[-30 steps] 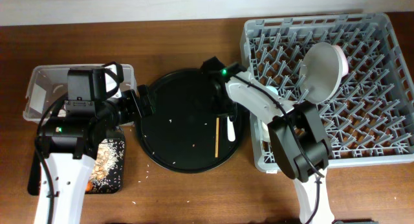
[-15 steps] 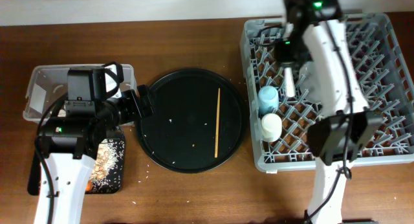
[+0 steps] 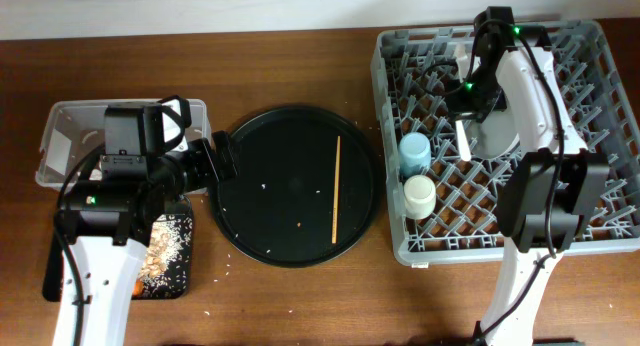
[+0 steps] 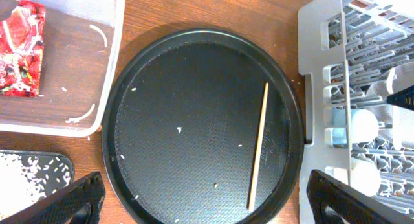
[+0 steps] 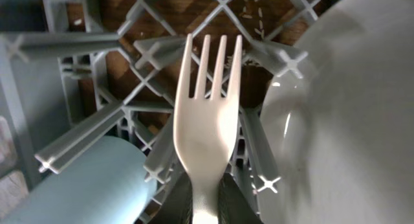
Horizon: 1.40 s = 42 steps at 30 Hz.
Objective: Sort waste into correct bins and load items into the dishwasher rack
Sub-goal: 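Insert the white fork upright into the rack with right gripper, then grasp the wooden chopstick on the round tray with the right gripper, then insert the chopstick upright into the rack with right gripper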
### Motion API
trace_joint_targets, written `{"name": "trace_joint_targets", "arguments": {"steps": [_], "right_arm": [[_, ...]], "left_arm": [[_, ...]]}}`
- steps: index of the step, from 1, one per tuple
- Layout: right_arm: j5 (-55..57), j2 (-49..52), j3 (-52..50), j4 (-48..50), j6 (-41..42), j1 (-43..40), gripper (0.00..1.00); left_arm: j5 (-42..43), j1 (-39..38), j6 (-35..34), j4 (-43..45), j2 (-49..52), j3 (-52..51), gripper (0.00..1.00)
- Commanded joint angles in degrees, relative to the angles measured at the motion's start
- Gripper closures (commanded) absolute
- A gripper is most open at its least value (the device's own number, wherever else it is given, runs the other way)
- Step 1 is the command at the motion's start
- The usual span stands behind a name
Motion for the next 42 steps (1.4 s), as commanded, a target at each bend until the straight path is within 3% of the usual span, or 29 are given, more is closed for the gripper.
{"name": "trace_joint_targets", "arguments": {"steps": [1, 2, 3, 8, 12, 14, 19, 24, 28, 33, 34, 36, 39, 41, 42], "right_arm": [[-1.14, -0.74, -0.39, 0.33, -0.28, 0.31, 0.75], [-1.14, -0.76, -0.35, 0.39, -0.26, 0.31, 0.56], [-1.09, -0.76, -0.07, 0.28, -0.26, 0.31, 0.54], [-0.98, -0.79, 11.10, -7.26, 1.33, 1.97, 0.52], [-1.16, -0.76, 17.11, -15.85, 7.58, 13.11, 0.53], [-1.16, -0.76, 16.87, -18.64, 17.59, 19.56, 0.57], [1.84, -0.76, 15.78, -17.94, 30.67, 32.11, 0.59], [2.34, -0.76, -2.12, -5.31, 37.00, 35.52, 0.60], [2.12, -0.76, -17.77, 9.79, 39.89, 35.52, 0.61], [1.86, -0.76, -26.27, 18.51, 41.42, 35.52, 0.68], [1.88, -0.76, -27.19, 19.54, 41.42, 35.52, 0.76], [1.81, -0.76, -27.17, 19.71, 41.40, 35.52, 0.96], [0.35, -0.76, -26.73, 19.69, 41.38, 35.50, 0.96], [0.33, -1.46, -21.53, 17.16, 39.91, 35.39, 0.96], [0.35, -2.93, -15.23, 13.20, 34.67, 35.39, 0.96]], "left_arm": [[0.42, 0.33, 0.50, 0.07, -0.55, 0.90, 0.01], [0.44, 0.33, 0.50, 0.07, -0.55, 0.90, 0.01], [0.42, 0.33, 0.50, 0.07, -0.55, 0.90, 0.01], [0.44, 0.33, 0.50, 0.07, -0.55, 0.90, 0.01], [0.44, 0.33, 0.50, 0.07, -0.55, 0.90, 0.01], [0.44, 0.33, 0.50, 0.07, -0.55, 0.90, 0.01], [0.42, 0.33, 0.50, 0.07, -0.55, 0.90, 0.01], [0.42, 0.33, 0.50, 0.04, -0.55, 0.90, 0.01], [0.42, 0.33, 0.50, 0.07, -0.55, 0.90, 0.01], [0.44, 0.33, 0.50, 0.07, -0.55, 0.90, 0.01], [0.44, 0.33, 0.50, 0.07, -0.55, 0.90, 0.01], [0.44, 0.33, 0.50, 0.07, -0.55, 0.90, 0.01], [0.44, 0.33, 0.50, 0.04, -0.55, 0.90, 0.01], [0.44, 0.33, 0.50, 0.07, -0.55, 0.90, 0.01], [0.42, 0.33, 0.50, 0.07, -0.55, 0.90, 0.01]]}}
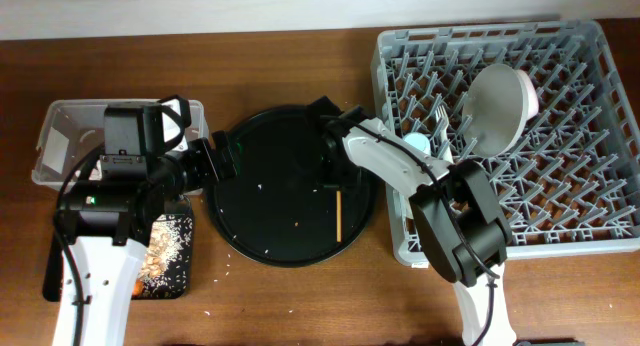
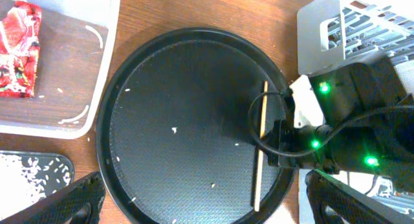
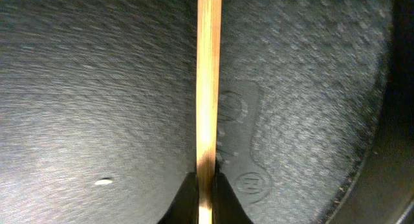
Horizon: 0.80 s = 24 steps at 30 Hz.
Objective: Sort waste into correct bins and load items into the dishwasher rack
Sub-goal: 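Insert the chopstick upright into the rack with right gripper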
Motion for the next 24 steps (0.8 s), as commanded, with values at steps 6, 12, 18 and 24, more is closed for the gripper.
{"name": "trace_joint_targets", "arguments": {"steps": [6, 12, 18, 24], "right_arm": [[-1.09, -1.95, 34.69, -27.34, -19.85, -11.69, 0.96], [6.43, -1.73, 36.94, -29.68, -32.83, -30.86, 0.96], [7.08, -1.51, 32.50, -26.47, -37.40, -32.54, 0.96], [7.02, -1.49, 24.79, -19.61, -37.35, -32.48, 0.96]], "left_arm": [[0.46, 0.33, 0.50, 0.04, -0.55, 0.79, 0.01], [0.44, 0.33, 0.50, 0.04, -0.55, 0.79, 0.01], [0.44, 0.33, 0.50, 0.02, -0.55, 0.79, 0.01], [0.44, 0.33, 0.50, 0.04, -0.55, 0.79, 0.01]]}}
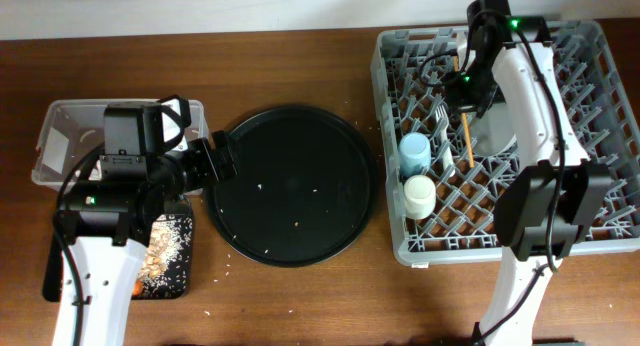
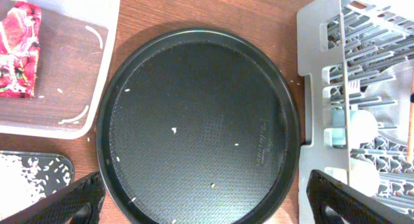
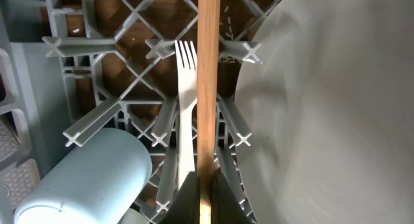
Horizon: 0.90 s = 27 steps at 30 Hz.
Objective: Sort waste into correct bins and load items into the dishwasher rack
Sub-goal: 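Insert the chopstick upright into the rack with right gripper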
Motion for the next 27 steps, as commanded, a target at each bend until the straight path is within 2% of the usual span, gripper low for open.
{"name": "trace_joint_targets", "arguments": {"steps": [1, 3, 6, 9, 10, 11, 12, 24, 27], "right_arm": [[0.68, -0.31, -1.66, 0.74, -0.15, -0.15, 0.93], [0.68, -0.31, -1.68, 0.72, -0.15, -0.13, 0.79], [0.68, -0.31, -1.68, 0.72, -0.15, -0.15, 0.69], [-1.11, -0.59, -0.24, -0.31, 0.09, -0.13, 0.66], [-4.22, -1.05, 2.01, -1.95, 0.50, -0.13, 0.56], [-7.02, -1.53, 5.18, -3.96, 0.48, -0.13, 0.14], [-7.54, -1.64, 7.45, -5.25, 0.48, -0.13, 0.02], [-7.50, -1.01, 7.87, -5.35, 0.46, -0.09, 0.01], [-7.50, -6.67, 7.89, -5.35, 0.46, 0.24, 0.01]], "left_arm": [[0.42, 0.33, 0.50, 0.04, -0.55, 0.72, 0.01], [0.42, 0.33, 0.50, 0.07, -0.55, 0.72, 0.01], [0.44, 0.33, 0.50, 0.07, -0.55, 0.72, 0.01], [0.42, 0.33, 0.50, 0.07, -0.55, 0.72, 0.01], [0.44, 0.33, 0.50, 0.07, -0.55, 0.72, 0.01], [0.44, 0.33, 0.50, 0.07, -0.55, 0.72, 0.01], [0.42, 0.33, 0.50, 0.07, -0.55, 0.72, 0.01], [0.42, 0.33, 0.50, 0.07, -0.55, 0.72, 0.01], [0.42, 0.33, 0.50, 0.07, -0.55, 0.72, 0.01]]}}
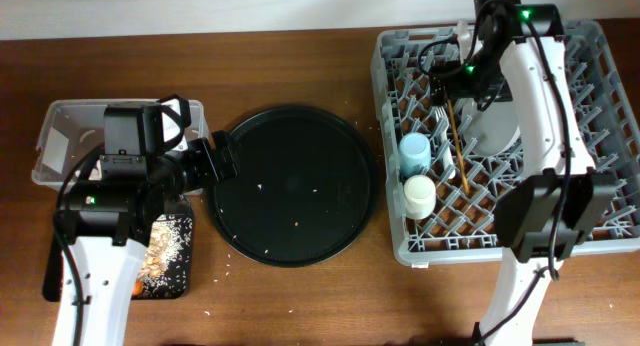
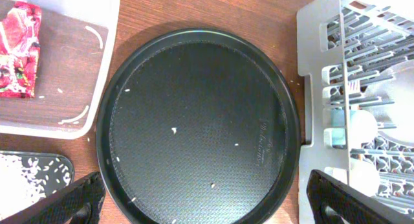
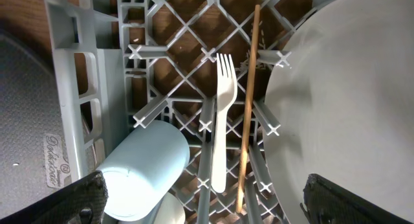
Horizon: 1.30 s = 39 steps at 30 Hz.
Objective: Sort waste into correct bins and load items into the dishwasher rack
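A wooden chopstick (image 1: 456, 146) (image 3: 248, 114) lies slanted in the grey dishwasher rack (image 1: 392, 248), next to a white fork (image 3: 220, 130). My right gripper (image 1: 472, 74) (image 3: 207, 201) hangs open above them, holding nothing. The round black tray (image 1: 293, 186) (image 2: 200, 120) carries only a few rice grains. At the tray's left rim, my left gripper (image 1: 216, 161) (image 2: 202, 199) is open and empty.
The rack also holds a pale plate (image 3: 343, 107), a light blue cup (image 1: 413, 151) and a cream cup (image 1: 420, 196). A clear bin (image 1: 60, 136) with a red wrapper (image 2: 16, 49) sits far left. In front of it is a black container of rice (image 1: 170, 248).
My right gripper was shut on the chopstick over the rack. It is now open and higher, and the chopstick rests in the rack beside the fork. The left arm has not moved.
First my right gripper held the fork in the rack while the chopstick lay on the black tray. Then the fork stood in the rack and the gripper was shut on the chopstick on the tray. It then held the chopstick over the rack, where it now lies released.
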### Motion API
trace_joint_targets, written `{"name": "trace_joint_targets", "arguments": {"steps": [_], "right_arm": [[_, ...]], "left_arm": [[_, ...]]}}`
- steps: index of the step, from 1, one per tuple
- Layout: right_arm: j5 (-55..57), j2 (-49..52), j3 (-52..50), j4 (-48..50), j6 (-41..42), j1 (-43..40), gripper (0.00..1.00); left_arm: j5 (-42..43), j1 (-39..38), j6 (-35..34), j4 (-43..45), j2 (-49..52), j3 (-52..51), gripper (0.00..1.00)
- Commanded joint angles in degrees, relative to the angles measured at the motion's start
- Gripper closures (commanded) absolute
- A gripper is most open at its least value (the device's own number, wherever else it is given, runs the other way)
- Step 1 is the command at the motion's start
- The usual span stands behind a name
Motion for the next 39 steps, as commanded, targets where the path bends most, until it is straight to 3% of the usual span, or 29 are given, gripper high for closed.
{"name": "trace_joint_targets", "arguments": {"steps": [1, 7, 12, 15, 17, 20, 22, 24, 27, 30, 34, 37, 39], "right_arm": [[-0.46, -9.49, 1.14, -0.15, 0.42, 0.22, 0.01], [-0.46, -40.57, 1.14, -0.17, 0.42, 0.22, 0.01], [0.17, -60.24, -2.45, -0.13, 0.37, 0.22, 0.01], [3.19, -74.82, -15.52, 1.55, 0.39, 0.24, 0.01], [1.46, -91.86, -37.42, 13.05, 0.42, 0.22, 0.01], [-0.07, -106.38, -59.63, 26.77, 0.42, 0.22, 0.01], [-2.49, -115.34, -77.64, 42.03, 0.44, 0.22, 0.01], [-4.31, -119.34, -89.11, 54.97, 0.44, 0.22, 0.01], [-5.75, -123.38, -110.01, 82.14, 0.50, 0.22, 0.01], [-5.27, -123.38, -123.05, 97.04, 0.70, 0.22, 0.01], [-3.82, -123.38, -126.99, 93.44, 0.61, 0.22, 0.01], [-0.52, -123.38, -126.99, 78.86, -1.55, 0.22, 0.01], [1.86, -123.38, -126.99, 77.59, -1.55, 0.22, 0.01]], "left_arm": [[0.44, 0.33, 0.50, 0.07, -0.55, 0.70, 0.01], [0.44, 0.33, 0.50, 0.04, -0.55, 0.70, 0.01], [0.42, 0.33, 0.50, 0.04, -0.55, 0.70, 0.01], [0.44, 0.33, 0.50, 0.07, -0.55, 0.70, 0.01], [0.42, 0.33, 0.50, 0.07, -0.55, 0.70, 0.01], [0.42, 0.33, 0.50, 0.07, -0.55, 0.70, 0.01], [0.42, 0.33, 0.50, 0.07, -0.55, 0.70, 0.01], [0.44, 0.33, 0.50, 0.04, -0.55, 0.70, 0.01], [0.44, 0.33, 0.50, 0.07, -0.55, 0.70, 0.01], [0.44, 0.33, 0.50, 0.07, -0.55, 0.70, 0.01], [0.44, 0.33, 0.50, 0.07, -0.55, 0.70, 0.01], [0.44, 0.33, 0.50, 0.07, -0.55, 0.70, 0.01], [0.44, 0.33, 0.50, 0.07, -0.55, 0.70, 0.01]]}}
